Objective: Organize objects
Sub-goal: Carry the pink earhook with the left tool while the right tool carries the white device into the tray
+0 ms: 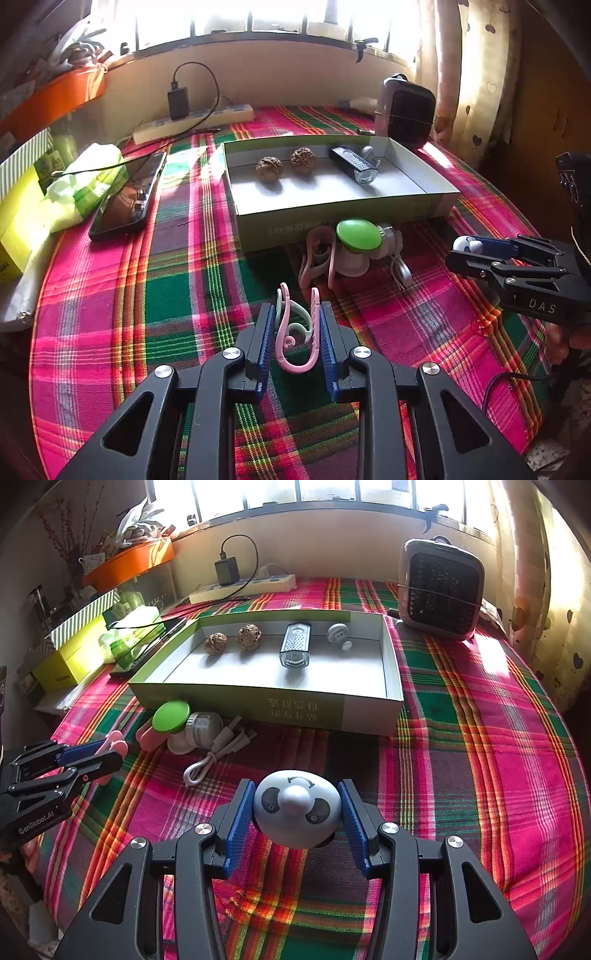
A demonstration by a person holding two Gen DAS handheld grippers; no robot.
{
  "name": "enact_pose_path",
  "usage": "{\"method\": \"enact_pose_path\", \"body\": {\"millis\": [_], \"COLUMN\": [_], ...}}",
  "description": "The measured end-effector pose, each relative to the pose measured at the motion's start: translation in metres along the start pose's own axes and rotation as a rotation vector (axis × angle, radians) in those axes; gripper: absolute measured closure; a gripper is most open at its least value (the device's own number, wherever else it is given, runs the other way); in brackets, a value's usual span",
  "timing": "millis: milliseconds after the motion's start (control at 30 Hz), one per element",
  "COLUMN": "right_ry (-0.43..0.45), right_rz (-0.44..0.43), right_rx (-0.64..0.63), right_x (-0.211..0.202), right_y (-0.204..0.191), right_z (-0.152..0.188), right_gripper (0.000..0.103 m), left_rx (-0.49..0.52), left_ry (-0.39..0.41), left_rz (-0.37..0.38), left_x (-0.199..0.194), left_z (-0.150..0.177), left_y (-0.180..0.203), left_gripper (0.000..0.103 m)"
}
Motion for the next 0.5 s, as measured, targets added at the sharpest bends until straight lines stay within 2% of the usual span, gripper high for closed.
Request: {"method": "enact_pose_path", "body": {"millis": [500], "right_ry": [0.035], "right_rz": [-0.006], "right_rx": [-0.006], "right_x": [-0.009], "right_y": [0.001], "right_z": [-0.013], "right_gripper": [0.055], "left_rx": [0.002], "left_ry": [0.047], "left_rz": [0.021], "left_x": [-0.011], "left_z": [-0.022], "left_y": [0.003], "left_gripper": [0.081]}}
Point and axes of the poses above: each gripper's, at about its wrist camera, not at the fingertips, and x roughly the way its jaws point, y to its right, z to its underside, the point moved 6 cm from there along x, roughly the way its jaws point, and after that the axes turned 1 degree about -z, right-handed, at the moved point
